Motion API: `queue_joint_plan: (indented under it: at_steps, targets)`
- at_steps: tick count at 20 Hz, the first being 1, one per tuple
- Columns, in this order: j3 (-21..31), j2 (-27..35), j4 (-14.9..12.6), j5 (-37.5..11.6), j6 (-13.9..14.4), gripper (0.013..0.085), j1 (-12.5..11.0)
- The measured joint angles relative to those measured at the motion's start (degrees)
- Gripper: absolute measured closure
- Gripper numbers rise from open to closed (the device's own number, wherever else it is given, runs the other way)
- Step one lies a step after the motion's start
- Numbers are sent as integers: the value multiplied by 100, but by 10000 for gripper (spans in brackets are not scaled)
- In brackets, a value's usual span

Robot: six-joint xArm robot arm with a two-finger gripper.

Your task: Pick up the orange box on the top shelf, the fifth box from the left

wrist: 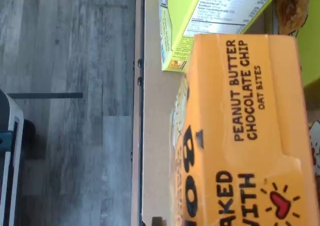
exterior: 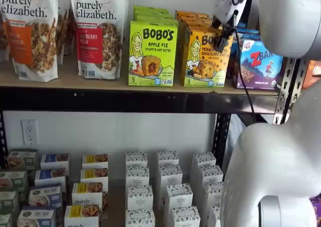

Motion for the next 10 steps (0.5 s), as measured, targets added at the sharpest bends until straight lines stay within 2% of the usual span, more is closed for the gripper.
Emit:
queue_joint_plan:
  at_steps: [10]
  targets:
    - [83, -39, -12, -103, -27, 370, -11]
